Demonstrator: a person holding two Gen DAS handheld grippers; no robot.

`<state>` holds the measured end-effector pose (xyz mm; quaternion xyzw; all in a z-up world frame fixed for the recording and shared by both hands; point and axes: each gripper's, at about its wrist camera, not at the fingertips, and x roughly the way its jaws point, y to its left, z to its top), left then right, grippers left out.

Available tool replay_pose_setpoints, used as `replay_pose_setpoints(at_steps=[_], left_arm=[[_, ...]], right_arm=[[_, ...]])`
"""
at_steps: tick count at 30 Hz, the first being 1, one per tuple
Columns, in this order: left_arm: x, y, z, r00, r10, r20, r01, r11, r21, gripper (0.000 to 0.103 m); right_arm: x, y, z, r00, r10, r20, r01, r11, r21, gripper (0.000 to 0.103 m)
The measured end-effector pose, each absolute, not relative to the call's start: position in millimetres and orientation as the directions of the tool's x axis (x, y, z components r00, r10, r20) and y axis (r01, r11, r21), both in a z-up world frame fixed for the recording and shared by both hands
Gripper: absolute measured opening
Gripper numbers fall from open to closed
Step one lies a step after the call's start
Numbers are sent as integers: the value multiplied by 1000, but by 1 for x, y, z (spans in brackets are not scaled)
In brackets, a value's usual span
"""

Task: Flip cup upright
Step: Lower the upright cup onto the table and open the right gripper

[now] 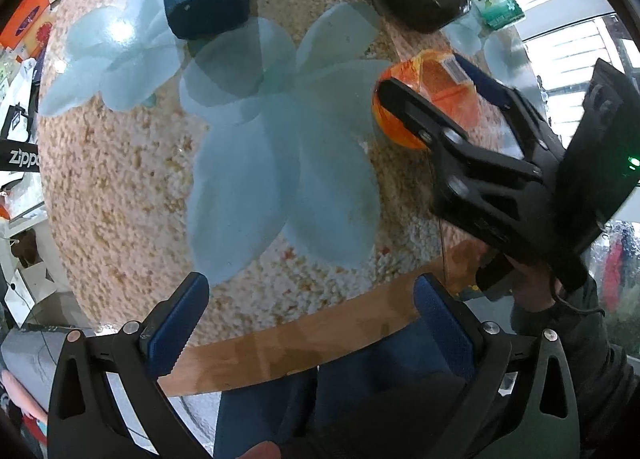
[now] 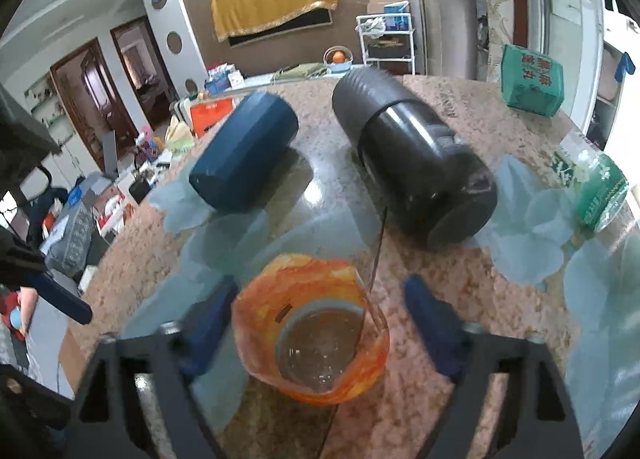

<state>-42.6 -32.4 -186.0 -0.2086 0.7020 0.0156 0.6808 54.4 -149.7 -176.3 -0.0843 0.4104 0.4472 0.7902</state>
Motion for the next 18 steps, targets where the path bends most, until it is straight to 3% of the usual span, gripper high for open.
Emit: replay_pose_setpoints(at_steps=[6,12,18], left_arm=[[-40,-16,-169,72,-260,-963,-330,905,-269,103],[-30,3,-132,203,-251,-946,-325,894,-307,103],[-13,11,-83,345,-191,-919,-306,902,-303,103]], right_arm=[[60,-155,-144,250,634,-732,-779,581,237,103],[73,-166,-90,286,610,-739,-778,598,193,103],[103,-172,-59,262,425,-866,-638,750,175,103]])
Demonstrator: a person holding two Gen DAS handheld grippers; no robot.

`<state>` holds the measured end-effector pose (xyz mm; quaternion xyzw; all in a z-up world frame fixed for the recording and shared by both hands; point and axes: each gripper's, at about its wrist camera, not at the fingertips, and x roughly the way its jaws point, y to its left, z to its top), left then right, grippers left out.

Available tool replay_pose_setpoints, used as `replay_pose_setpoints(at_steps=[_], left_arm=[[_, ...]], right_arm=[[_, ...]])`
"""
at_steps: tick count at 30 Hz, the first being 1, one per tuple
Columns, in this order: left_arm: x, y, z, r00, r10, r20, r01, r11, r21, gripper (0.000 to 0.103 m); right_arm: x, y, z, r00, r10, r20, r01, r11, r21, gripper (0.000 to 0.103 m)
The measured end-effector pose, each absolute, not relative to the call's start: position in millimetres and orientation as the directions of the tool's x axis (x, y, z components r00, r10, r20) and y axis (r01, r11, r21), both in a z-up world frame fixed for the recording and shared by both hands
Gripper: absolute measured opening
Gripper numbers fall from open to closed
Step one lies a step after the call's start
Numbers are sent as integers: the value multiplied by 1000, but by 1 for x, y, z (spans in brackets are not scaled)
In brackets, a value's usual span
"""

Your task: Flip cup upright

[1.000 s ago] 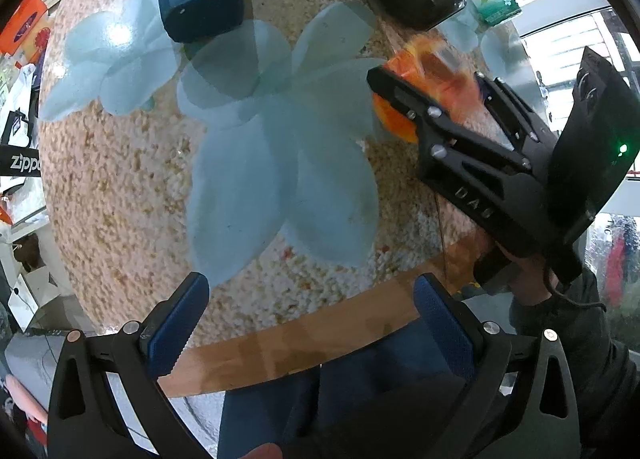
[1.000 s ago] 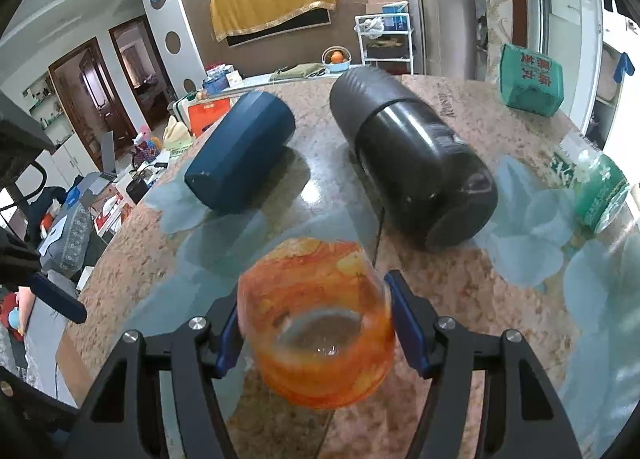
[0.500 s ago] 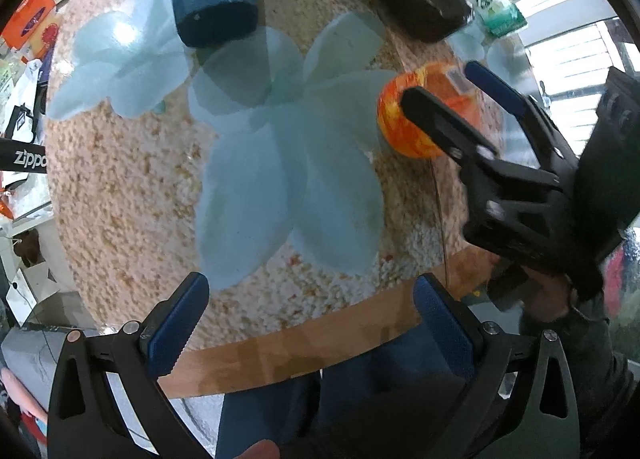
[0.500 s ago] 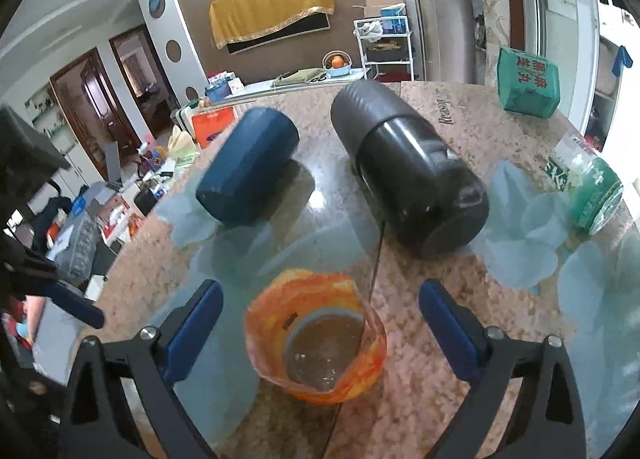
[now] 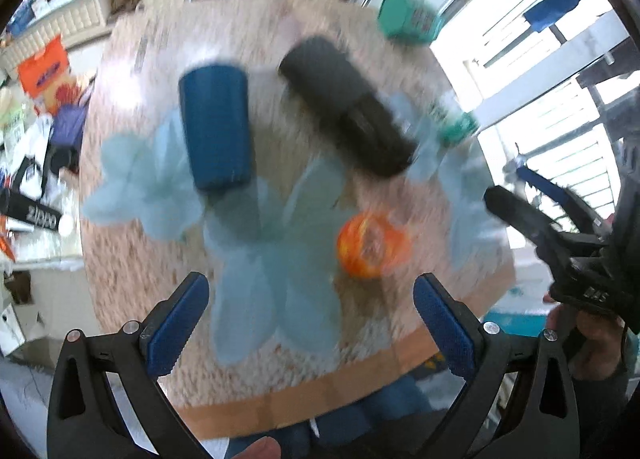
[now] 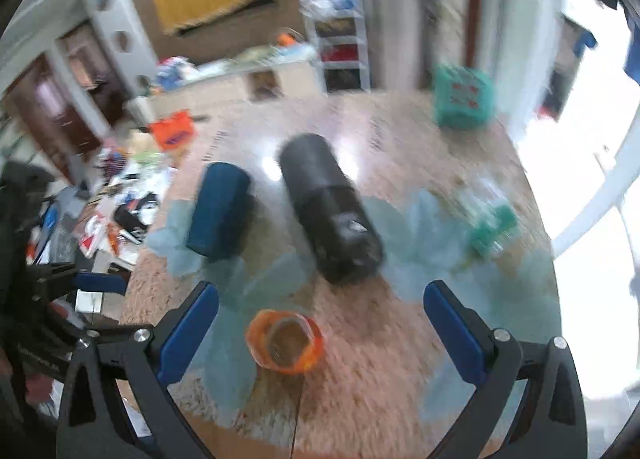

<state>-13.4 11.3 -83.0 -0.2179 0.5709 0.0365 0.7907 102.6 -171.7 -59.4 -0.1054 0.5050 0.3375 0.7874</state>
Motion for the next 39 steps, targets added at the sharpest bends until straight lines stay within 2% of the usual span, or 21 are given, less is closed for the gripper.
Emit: replay_pose_setpoints(at_steps=[3,8,14,29,39], left_arm=[[-2,9,-61,400,-140,-906,-294,917,-271,103],[10,-2,-44,448,-120,-886,-270,927,-262,103],[18,-11,-44,451,-117,-885,-265,929,-258,103],[13,-24,-40,461,-47,-886,-257,949,-184,103],[8,-21,-41,463,-56,-884,-262,945,-197,103]], right_arm=[[112,-181,-47,269,367,-891,-564,809,163,103],[111,-192,-26,336,286,-897,-511,856,81,103],[107,-189,-28,354,221,-909,-536,844,-4,103],[96,-181,-24,343,207,-916,-518,855,-1,103],[92,-180,-22,340,196,-920,-511,859,-6,103]])
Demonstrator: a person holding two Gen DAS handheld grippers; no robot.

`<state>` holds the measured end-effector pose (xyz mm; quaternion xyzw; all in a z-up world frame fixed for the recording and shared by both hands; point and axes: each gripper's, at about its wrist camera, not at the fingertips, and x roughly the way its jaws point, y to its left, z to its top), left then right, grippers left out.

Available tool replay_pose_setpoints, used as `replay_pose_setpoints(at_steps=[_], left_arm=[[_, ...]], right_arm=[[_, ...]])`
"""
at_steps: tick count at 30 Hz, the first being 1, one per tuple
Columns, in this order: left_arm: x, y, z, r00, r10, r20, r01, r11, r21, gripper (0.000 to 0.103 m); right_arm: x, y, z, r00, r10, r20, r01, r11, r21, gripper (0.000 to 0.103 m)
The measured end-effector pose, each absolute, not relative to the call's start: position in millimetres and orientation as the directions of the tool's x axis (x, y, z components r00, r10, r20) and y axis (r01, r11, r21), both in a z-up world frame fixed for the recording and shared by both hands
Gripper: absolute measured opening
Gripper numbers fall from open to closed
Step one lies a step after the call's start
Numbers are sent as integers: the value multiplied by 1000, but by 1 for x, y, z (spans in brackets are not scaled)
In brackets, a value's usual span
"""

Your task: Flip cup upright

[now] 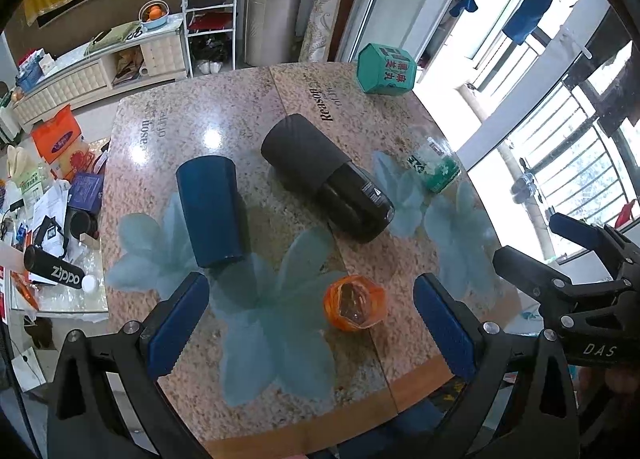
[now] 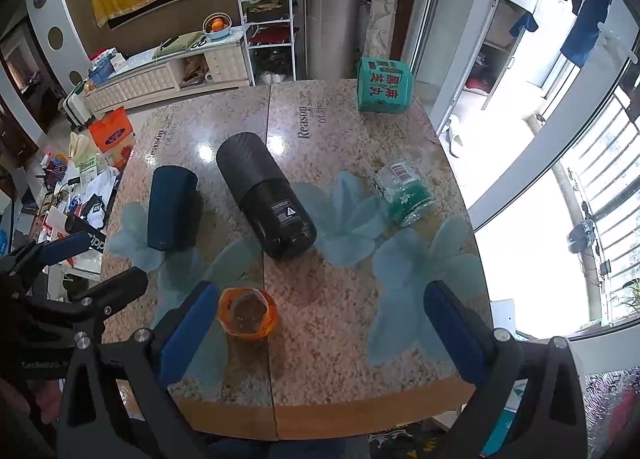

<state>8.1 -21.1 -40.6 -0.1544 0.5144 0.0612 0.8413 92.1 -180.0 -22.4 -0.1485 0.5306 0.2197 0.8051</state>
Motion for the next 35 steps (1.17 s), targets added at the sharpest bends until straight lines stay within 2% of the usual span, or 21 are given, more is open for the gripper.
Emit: replay_pose_setpoints(at_steps=[35], left_arm=[[6,-21,-39,461,-57,-886,-260,945,-196,103]], right_arm=[[85,-179,-20,334,208,-919,-515,857,7,103]])
